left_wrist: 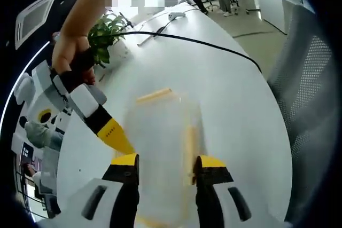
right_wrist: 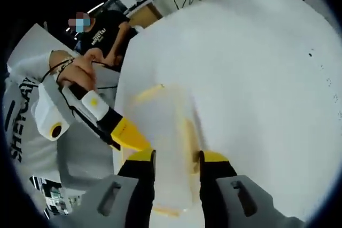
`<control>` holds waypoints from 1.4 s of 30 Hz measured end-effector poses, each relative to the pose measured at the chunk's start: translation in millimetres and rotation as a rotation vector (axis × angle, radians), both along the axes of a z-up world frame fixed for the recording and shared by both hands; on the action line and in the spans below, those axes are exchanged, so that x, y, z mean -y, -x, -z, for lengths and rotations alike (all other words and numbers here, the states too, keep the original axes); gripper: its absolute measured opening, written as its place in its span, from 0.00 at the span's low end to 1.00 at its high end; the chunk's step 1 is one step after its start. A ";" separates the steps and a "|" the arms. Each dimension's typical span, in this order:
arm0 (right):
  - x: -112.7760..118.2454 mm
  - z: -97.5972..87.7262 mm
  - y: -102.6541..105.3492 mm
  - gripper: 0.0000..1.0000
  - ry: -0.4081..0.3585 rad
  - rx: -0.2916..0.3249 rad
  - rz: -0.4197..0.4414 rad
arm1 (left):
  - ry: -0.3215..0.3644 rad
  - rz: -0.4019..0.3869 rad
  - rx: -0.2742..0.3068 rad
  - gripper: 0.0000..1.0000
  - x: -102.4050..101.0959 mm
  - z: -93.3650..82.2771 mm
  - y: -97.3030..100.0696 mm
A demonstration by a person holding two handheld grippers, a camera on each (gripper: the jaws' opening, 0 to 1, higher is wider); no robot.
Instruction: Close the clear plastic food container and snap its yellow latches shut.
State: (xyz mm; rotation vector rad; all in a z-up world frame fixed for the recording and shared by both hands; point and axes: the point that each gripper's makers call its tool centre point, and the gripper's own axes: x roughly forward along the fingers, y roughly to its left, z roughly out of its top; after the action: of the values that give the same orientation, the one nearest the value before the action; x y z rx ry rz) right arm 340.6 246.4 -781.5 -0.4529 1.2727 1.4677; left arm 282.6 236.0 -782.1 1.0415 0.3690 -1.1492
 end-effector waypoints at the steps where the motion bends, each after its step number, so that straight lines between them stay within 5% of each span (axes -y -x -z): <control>1: 0.0 0.1 0.1 0.28 0.013 0.001 -0.011 | 0.001 -0.002 -0.001 0.36 -0.1 0.0 0.2; 9: -2.4 -0.8 -2.1 0.24 0.120 0.104 -0.182 | 0.011 -0.001 -0.007 0.36 -0.2 0.3 0.2; 21: -3.8 -1.3 7.8 0.19 0.199 0.165 -0.248 | 0.020 -0.006 -0.004 0.36 -0.6 1.2 -0.9; 32: -5.2 2.3 6.5 0.22 0.207 0.122 -0.253 | 0.020 -0.003 0.009 0.36 0.5 1.9 -1.5; 42: -6.7 2.8 6.0 0.24 0.205 0.153 -0.302 | 0.017 -0.006 0.023 0.37 2.0 1.6 -0.8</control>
State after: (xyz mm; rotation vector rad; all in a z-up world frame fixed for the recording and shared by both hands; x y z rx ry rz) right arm 334.6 253.1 -784.2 -0.9094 1.2771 1.5214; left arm 283.4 233.9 -783.8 1.0374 0.3436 -1.1322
